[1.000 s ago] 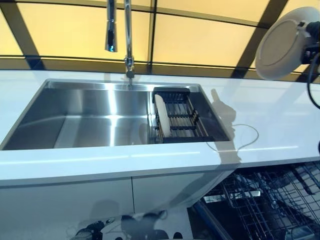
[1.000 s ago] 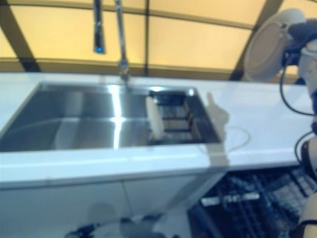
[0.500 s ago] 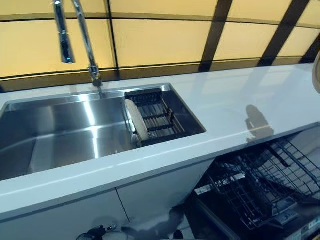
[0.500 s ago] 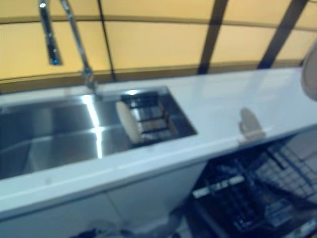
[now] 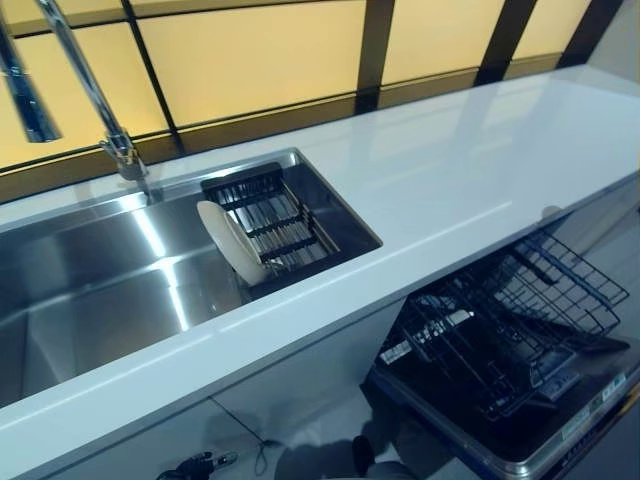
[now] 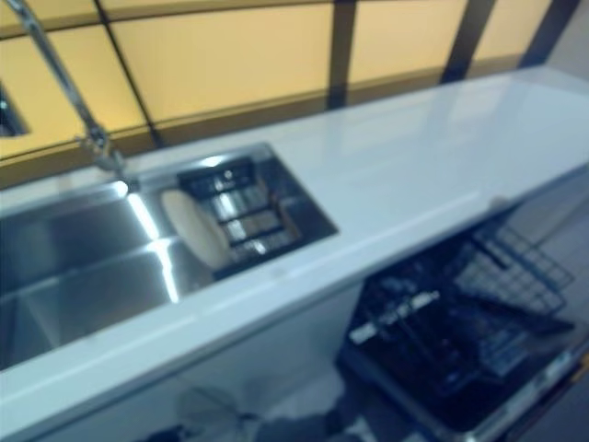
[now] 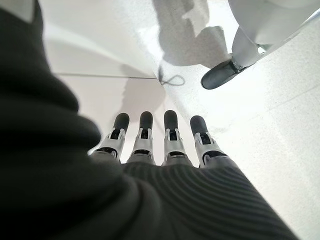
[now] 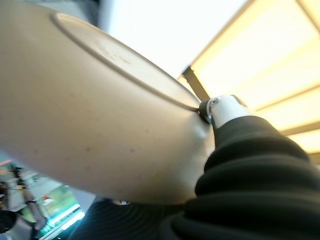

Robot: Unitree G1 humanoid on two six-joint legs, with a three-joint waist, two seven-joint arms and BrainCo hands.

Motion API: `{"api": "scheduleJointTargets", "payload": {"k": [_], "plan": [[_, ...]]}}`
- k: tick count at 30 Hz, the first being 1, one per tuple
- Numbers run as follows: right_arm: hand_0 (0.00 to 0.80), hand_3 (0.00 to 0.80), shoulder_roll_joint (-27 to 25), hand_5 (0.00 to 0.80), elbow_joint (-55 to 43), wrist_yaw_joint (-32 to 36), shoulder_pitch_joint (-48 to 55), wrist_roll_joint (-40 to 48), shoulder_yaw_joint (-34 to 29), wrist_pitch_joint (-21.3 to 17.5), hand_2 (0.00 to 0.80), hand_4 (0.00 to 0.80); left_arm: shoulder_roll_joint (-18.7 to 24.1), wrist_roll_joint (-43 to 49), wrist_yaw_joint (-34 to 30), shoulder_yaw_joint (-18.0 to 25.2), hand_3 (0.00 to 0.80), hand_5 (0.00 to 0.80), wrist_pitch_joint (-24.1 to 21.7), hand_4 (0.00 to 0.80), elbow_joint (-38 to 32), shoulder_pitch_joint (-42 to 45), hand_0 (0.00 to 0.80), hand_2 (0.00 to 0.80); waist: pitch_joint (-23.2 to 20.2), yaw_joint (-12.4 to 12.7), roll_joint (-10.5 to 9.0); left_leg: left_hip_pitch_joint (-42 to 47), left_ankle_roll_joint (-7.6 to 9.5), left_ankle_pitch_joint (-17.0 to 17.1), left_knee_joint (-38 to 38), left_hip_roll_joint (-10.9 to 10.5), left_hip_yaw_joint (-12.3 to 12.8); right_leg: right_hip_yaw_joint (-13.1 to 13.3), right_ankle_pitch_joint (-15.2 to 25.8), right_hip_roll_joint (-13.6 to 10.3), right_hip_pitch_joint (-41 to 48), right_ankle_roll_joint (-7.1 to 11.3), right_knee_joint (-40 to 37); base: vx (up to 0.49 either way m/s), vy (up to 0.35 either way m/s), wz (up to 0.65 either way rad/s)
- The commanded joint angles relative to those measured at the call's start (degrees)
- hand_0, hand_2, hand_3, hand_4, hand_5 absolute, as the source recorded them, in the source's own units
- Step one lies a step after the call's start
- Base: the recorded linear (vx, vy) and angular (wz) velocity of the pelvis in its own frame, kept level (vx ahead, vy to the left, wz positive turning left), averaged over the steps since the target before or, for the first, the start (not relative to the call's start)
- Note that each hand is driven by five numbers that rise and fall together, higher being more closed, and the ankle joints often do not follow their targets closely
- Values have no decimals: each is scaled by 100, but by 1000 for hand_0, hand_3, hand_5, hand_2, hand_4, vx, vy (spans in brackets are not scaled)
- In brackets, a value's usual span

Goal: Take plates into dishwasher

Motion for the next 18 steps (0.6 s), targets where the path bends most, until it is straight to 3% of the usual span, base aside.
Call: {"api": "scheduleJointTargets", "payload": {"k": [1, 7, 18], "plan": [[800, 800, -212, 800, -164, 63, 161, -508, -553, -620, 800, 800, 277, 296, -37, 28, 0, 0, -210, 0, 10, -205, 0, 0, 161, -57, -385, 369, 201, -261, 20, 108, -13, -18, 6, -177, 121, 413, 18, -22, -20, -8], [800, 800, -131, 800, -312, 79, 830, -1292, -669, -1144, 800, 800, 339, 352, -11, 94, 0, 0, -236, 0, -3, -239, 0, 0, 256, -87, -382, 327, 196, -244, 20, 108, 51, -39, 58, -194, 2, 419, 18, -33, -39, -7], [800, 800, 130, 800, -695, -82, 1194, -2277, -529, -1259, 800, 800, 341, 563, -27, 180, 0, 0, -380, 0, -59, -315, 0, 0, 541, -70, -284, 178, 182, -229, 20, 98, -14, -75, 115, -246, -205, 426, 18, -45, -28, 0]]}}
